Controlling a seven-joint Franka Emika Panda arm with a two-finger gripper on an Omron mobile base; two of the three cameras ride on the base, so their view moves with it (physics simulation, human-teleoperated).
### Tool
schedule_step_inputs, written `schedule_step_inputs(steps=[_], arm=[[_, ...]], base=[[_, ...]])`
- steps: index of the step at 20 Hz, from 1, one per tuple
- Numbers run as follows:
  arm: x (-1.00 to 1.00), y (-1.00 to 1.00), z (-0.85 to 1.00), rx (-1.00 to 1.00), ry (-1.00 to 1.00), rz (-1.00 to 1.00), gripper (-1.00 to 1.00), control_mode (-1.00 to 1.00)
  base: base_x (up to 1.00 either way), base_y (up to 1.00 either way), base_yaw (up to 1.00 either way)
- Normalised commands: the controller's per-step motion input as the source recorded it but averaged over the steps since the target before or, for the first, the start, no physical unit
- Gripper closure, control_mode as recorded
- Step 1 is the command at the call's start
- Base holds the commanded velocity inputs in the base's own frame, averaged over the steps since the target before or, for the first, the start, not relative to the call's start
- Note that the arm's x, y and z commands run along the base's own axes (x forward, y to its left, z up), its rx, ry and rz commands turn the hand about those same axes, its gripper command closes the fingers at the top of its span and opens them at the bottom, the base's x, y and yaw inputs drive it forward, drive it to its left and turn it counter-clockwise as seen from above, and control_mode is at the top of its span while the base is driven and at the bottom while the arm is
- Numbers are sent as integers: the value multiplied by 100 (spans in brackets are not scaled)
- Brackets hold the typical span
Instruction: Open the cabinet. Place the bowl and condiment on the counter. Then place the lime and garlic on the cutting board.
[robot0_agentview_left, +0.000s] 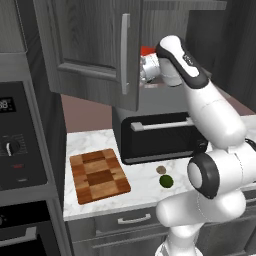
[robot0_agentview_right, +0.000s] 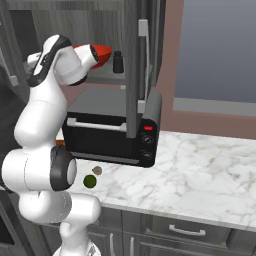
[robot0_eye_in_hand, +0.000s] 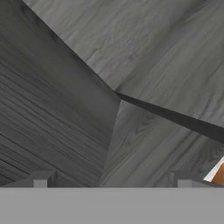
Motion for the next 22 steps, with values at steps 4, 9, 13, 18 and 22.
schedule_step_inputs(steps=[4,9,13,18,22], arm=[[-5,26,-1,0,-4,7,-100,-100],[-18,20,-2,-1,-5,5,-100,-100],[-18,18,-1,0,-3,6,-100,-100],[-13,7,-1,0,3,18,-100,-100],[-10,2,0,0,3,19,-100,-100]], base=[[0,0,0],[0,0,0],[0,0,0],[0,0,0],[0,0,0]])
